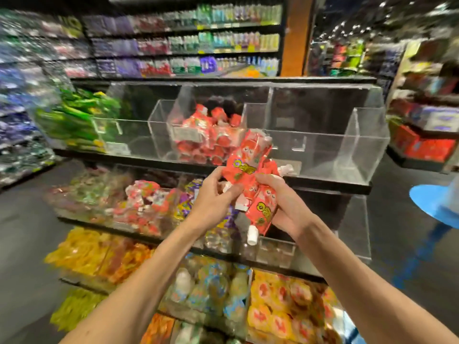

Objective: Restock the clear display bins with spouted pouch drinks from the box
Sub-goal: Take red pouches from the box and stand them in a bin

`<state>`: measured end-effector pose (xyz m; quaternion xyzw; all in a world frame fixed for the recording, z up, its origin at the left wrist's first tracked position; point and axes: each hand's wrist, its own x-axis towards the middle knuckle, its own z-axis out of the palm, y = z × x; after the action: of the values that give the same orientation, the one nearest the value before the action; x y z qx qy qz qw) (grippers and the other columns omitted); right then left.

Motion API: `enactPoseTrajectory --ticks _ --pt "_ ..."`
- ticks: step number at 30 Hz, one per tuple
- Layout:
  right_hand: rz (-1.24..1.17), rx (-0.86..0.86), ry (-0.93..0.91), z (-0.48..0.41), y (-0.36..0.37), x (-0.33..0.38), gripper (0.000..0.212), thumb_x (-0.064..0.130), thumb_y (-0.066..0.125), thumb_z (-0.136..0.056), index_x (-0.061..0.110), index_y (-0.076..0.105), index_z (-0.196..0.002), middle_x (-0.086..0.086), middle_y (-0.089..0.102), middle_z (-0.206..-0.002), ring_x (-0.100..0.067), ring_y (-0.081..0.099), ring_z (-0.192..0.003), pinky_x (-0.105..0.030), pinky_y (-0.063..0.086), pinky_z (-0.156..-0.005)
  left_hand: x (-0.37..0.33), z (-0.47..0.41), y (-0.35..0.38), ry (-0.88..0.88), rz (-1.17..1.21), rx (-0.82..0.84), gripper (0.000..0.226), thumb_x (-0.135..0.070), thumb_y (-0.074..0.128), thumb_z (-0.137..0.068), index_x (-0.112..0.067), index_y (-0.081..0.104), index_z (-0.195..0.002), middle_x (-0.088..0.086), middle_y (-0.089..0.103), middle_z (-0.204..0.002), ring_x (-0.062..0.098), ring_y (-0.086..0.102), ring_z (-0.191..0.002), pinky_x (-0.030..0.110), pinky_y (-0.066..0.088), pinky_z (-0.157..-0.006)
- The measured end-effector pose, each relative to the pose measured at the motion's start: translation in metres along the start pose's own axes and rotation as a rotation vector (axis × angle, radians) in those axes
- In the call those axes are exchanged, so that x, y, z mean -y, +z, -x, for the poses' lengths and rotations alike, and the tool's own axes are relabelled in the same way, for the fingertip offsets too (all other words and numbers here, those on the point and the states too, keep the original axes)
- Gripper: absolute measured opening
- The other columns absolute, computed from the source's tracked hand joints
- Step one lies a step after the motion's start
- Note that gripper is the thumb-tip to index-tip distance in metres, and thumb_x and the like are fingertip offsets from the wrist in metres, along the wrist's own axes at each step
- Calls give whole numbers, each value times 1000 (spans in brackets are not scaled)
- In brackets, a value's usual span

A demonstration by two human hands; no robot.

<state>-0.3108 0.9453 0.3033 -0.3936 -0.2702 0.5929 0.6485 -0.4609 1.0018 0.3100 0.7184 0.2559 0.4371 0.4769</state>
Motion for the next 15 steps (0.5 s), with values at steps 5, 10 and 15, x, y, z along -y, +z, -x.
enactPoseTrajectory --ticks 5,10,15 --pt "27 30 -33 -41 19 11 53 20 69 -78 1 62 -127 -18 69 -119 -25 70 -93 -37 58 -88 -3 -28 -39 -40 -18 14 12 -22 53 -103 -19 62 -110 18 72 -99 16 63 -83 30 47 -77" --pt "33 33 -12 -80 46 7 43 19 63 -87 -3 63 -124 -23 67 -119 -29 70 -91 -39 60 -83 3 -54 -80 -66 125 -87 13 -15 49 -104 -13 61 -99 1 74 -87 13 70 -79 22 55 -66" --pt "80 -74 -39 -119 68 -8 78 28 82 -63 -6 55 -128 -23 63 -111 -30 66 -84 -36 58 -71 15 -80 -127 -63 244 -105 13 -20 46 -105 -13 57 -104 16 72 -91 29 74 -71 32 59 -55"
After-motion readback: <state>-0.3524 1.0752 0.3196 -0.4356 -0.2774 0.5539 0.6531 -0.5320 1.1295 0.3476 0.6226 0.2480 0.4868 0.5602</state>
